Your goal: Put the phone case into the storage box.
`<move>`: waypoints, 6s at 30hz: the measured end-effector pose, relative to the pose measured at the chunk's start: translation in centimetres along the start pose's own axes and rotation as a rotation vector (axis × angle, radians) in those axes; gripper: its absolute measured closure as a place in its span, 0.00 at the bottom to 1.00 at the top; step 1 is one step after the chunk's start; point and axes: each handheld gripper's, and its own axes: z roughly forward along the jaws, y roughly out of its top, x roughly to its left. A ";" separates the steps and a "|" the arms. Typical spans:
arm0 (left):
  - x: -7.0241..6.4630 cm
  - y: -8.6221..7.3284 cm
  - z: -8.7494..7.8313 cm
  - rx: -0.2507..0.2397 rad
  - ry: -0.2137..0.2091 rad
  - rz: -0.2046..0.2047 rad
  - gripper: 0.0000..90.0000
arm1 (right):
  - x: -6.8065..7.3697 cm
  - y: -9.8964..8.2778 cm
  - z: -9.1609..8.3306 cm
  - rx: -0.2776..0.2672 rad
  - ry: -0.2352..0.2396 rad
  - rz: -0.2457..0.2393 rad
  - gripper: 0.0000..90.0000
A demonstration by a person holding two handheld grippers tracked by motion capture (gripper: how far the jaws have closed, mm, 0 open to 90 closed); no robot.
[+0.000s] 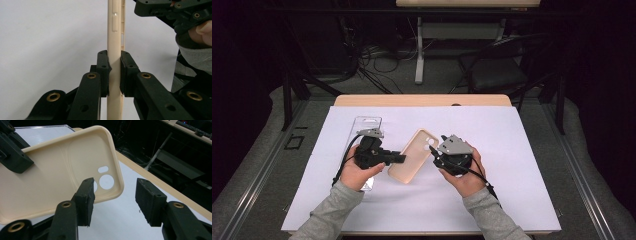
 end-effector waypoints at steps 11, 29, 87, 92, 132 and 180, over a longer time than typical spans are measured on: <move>0.8 -0.5 -0.9 -0.120 0.010 -0.027 0.89 | -0.4 0.0 0.0 -0.001 0.014 0.008 0.49; 1.4 -0.9 -2.0 -0.266 -0.005 -0.066 0.89 | -1.1 0.3 0.6 0.013 0.095 0.114 0.41; 1.3 -1.6 -2.0 -0.347 -0.120 -0.103 0.89 | -2.3 -0.9 1.4 -0.050 0.437 0.468 0.50; 1.2 -1.7 -1.9 -0.341 -0.126 -0.102 0.89 | -2.6 -1.1 1.4 -0.053 0.430 0.491 0.50; 0.5 -1.7 -0.9 -0.320 -0.195 -0.095 0.89 | -2.2 -1.7 2.2 -0.016 0.632 0.626 0.74; 0.4 -1.9 -0.4 -0.304 -0.201 -0.092 0.89 | -2.4 -2.2 2.4 0.022 0.659 0.673 0.87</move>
